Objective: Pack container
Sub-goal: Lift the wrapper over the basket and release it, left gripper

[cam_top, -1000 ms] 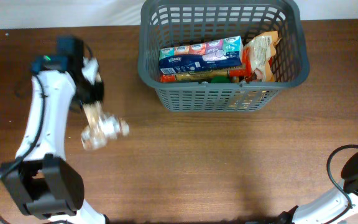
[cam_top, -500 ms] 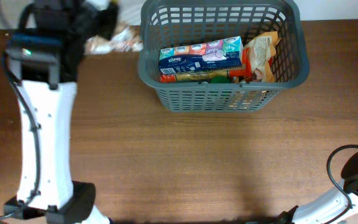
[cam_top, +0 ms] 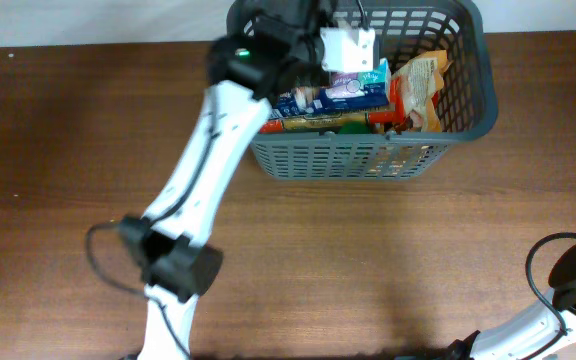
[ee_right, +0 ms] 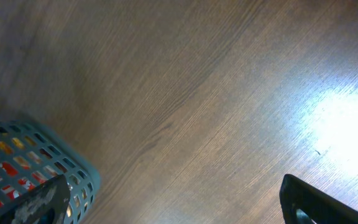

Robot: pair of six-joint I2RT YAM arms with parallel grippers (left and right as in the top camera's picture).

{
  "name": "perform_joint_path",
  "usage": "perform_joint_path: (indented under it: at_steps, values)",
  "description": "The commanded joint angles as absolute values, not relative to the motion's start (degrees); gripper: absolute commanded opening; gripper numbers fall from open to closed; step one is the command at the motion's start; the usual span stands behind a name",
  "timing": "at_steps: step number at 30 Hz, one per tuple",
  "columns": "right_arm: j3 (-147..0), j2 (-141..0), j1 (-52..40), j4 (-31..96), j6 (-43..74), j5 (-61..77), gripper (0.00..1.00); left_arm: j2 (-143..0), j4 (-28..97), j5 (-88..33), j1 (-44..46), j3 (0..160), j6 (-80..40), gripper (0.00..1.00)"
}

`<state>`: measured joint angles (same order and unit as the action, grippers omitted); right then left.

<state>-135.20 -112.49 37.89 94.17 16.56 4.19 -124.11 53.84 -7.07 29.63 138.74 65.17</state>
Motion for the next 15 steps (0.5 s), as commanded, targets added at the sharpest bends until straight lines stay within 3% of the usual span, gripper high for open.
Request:
perform_joint_path:
  at_steps: [1,9,15]
  values:
    - [-134.98,-112.68,37.91,94.11,16.99,4.32,0.99,-126.65,54.08,-5.52,30.28,138.80,55.90,0.99]
    - [-134.98,-112.68,37.91,94.11,16.99,4.29,0.99,-118.78,57.58,3.05,29.54,143.70,31.48,0.99]
    - [-134.98,-112.68,37.91,94.11,16.99,4.32,0.99,-108.68,63.16,7.33,25.93,145.03,24.49,0.99]
